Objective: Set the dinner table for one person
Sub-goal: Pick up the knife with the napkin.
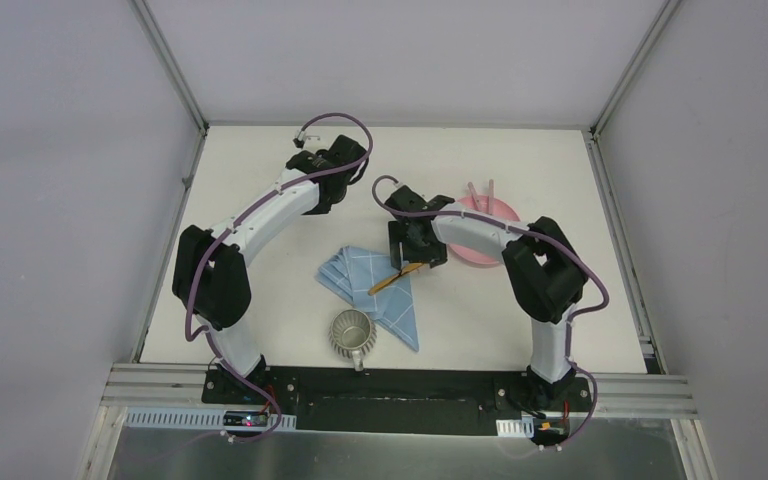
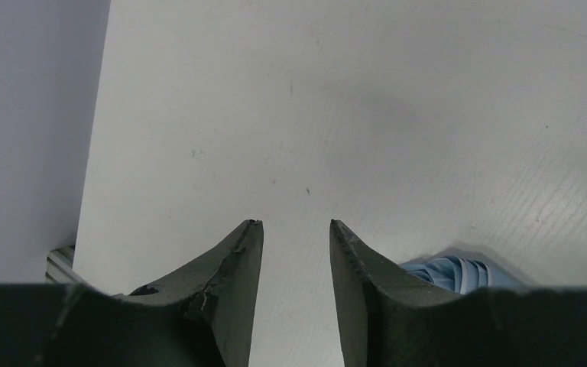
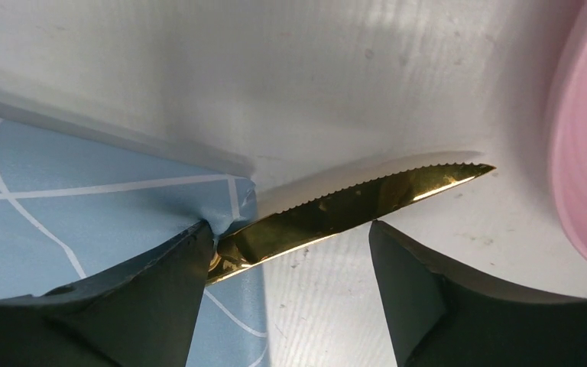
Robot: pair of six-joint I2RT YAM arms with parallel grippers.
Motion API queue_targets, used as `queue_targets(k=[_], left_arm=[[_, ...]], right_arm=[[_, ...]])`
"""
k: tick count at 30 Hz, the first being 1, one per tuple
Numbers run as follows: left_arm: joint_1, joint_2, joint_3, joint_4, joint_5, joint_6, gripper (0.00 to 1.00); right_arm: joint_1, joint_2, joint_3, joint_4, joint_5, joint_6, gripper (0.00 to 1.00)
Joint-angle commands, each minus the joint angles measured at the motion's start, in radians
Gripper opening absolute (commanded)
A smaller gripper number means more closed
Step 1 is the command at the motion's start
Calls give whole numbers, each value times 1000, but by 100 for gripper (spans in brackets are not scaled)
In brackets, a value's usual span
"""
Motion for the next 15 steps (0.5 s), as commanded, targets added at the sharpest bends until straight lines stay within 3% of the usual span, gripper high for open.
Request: queue_targets(k=[1, 9, 15], left_arm=[[-6, -30, -18, -8, -46, -4, 39], [-6, -36, -27, -4, -47, -17, 39], [-6, -19, -31, 2, -62, -19, 39]], right_arm=[[24, 66, 38, 84, -26, 32, 79], [27, 119, 116, 66, -22, 22, 78], [20, 198, 211, 50, 16, -8, 63]])
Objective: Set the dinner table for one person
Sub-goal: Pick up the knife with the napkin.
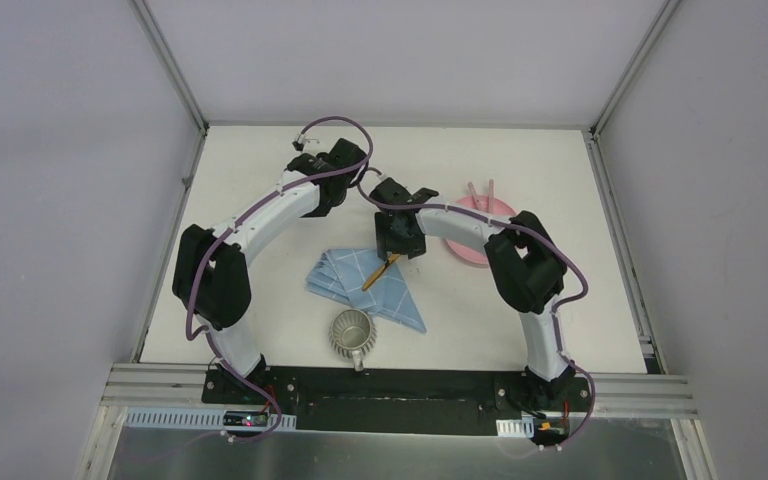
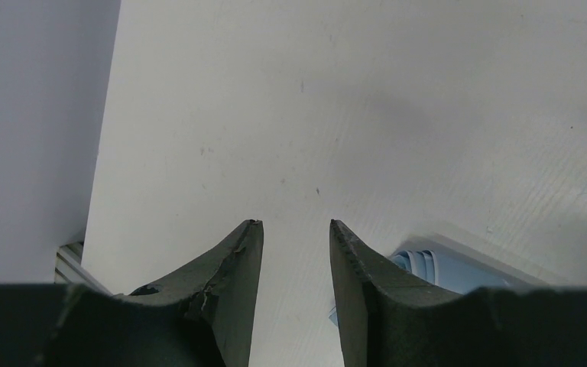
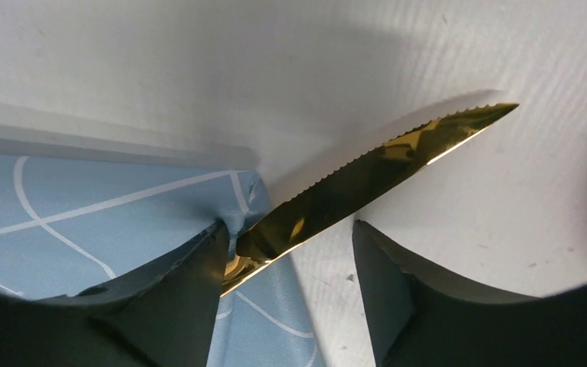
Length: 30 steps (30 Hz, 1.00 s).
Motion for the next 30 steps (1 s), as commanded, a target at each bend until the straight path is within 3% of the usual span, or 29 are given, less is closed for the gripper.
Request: queue_targets(k=[1, 11, 15, 21, 30], left_arm=[[-5, -18, -3, 3, -41, -16, 39], [-5, -13, -8, 3, -66, -26, 38], [-5, -40, -6, 3, -96, -27, 35], [-5, -57, 31, 2, -117, -13, 30], [-5, -45, 40, 2, -115, -11, 29]], right_arm=[[-2, 91, 70, 24, 47, -9, 57], [-54, 133, 120, 40, 33, -14, 24], [-74, 142, 140, 41, 37, -19, 1], [-91, 125, 163, 26, 60, -22, 0], [-140, -47, 119, -44, 176, -79, 0]])
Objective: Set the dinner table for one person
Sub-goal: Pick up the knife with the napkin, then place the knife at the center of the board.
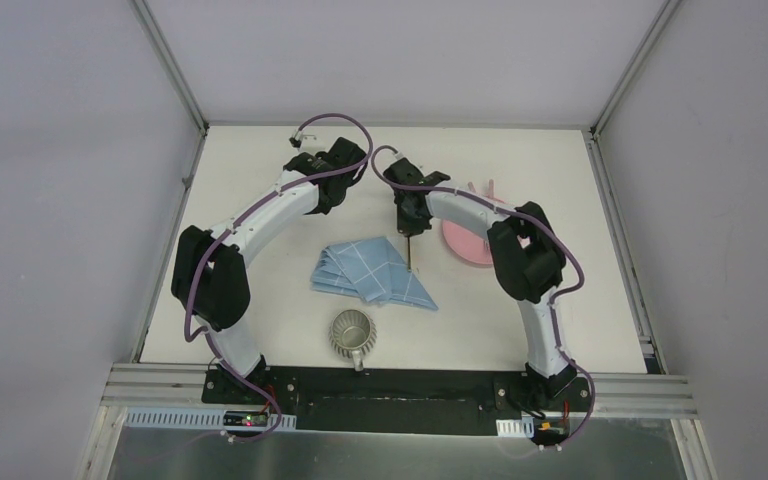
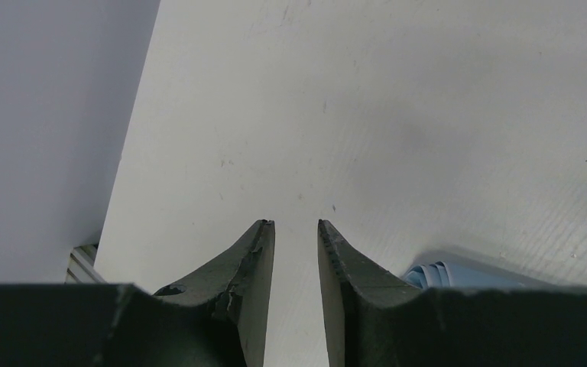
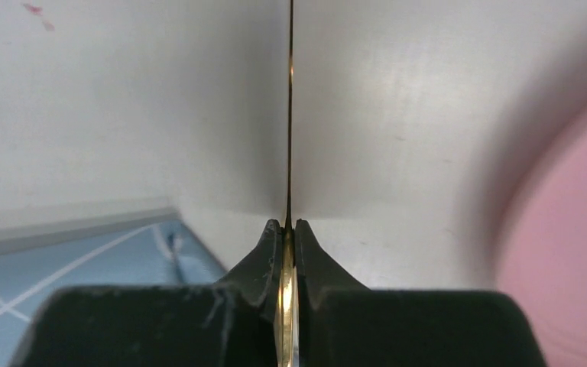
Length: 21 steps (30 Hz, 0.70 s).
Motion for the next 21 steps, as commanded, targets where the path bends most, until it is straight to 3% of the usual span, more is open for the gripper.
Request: queue_targets(k=[1, 10, 21], left_arm=[[-5, -38, 37, 0, -34, -5, 29], [-5, -33, 47, 2, -14, -8, 28], [-5, 14, 62, 16, -6, -10, 29]], right_arm=[[-51, -153, -18, -93, 145, -58, 0], [-104, -307, -40, -164, 235, -101, 0], [-239, -218, -60, -178, 298, -105, 0]])
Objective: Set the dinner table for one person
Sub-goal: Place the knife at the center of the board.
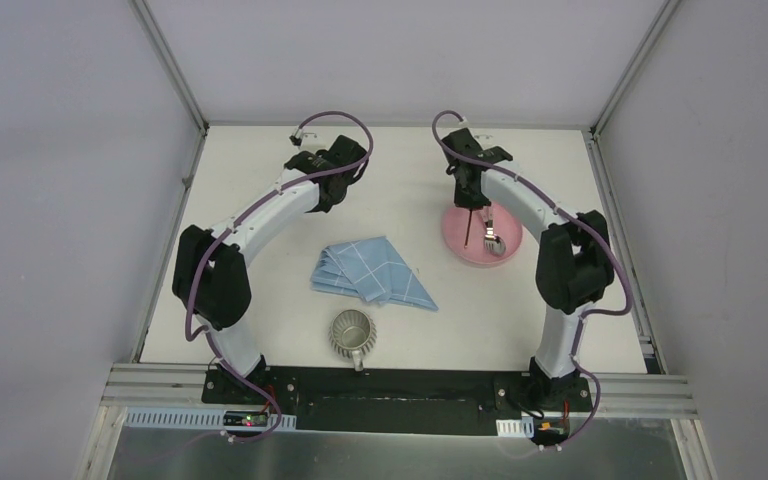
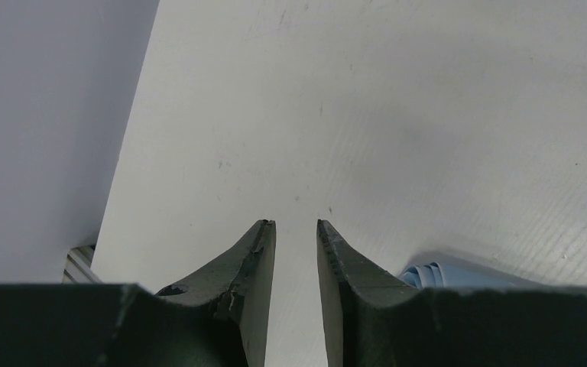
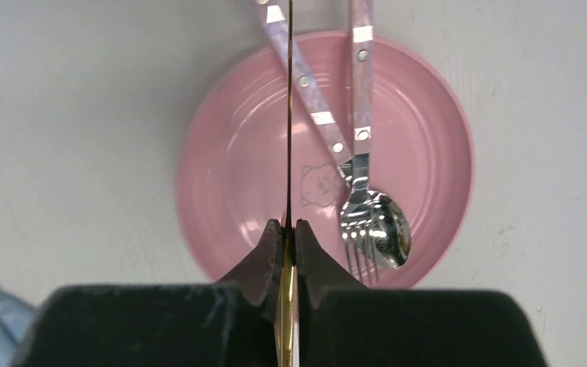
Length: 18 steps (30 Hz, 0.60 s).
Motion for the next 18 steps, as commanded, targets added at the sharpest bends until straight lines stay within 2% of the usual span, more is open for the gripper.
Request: queue_targets(k=[1, 13, 16, 18], left_arm=[[-5, 20, 54, 18, -8, -8, 28], [-5, 55, 62, 21, -7, -6, 29], [-5, 55, 63, 21, -2, -3, 29], [-5, 53, 62, 22, 2, -1, 30]], right_arm=[[-50, 49, 3, 7, 46, -16, 0], [-81, 127, -7, 41, 12, -23, 1], [-81, 105, -20, 54, 13, -19, 20], [-81, 89, -25, 57, 16, -20, 37]])
